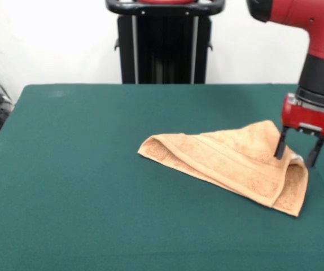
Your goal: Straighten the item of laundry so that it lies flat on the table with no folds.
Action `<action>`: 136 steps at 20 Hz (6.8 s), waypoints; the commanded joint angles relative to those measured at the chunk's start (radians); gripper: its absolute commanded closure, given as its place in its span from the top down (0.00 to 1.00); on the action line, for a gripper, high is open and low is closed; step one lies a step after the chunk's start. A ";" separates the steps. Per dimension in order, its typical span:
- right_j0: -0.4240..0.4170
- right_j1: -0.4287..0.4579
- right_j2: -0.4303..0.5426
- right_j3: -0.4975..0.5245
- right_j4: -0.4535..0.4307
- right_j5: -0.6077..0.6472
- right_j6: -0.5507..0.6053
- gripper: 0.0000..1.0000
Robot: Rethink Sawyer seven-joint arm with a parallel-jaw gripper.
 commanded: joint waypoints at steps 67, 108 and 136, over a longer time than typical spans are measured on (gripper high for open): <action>0.038 0.057 0.051 0.095 0.023 -0.021 0.268 1.00; 0.057 0.173 0.056 -0.016 0.089 -0.075 0.296 1.00; 0.052 0.134 0.031 0.025 0.053 -0.068 0.256 1.00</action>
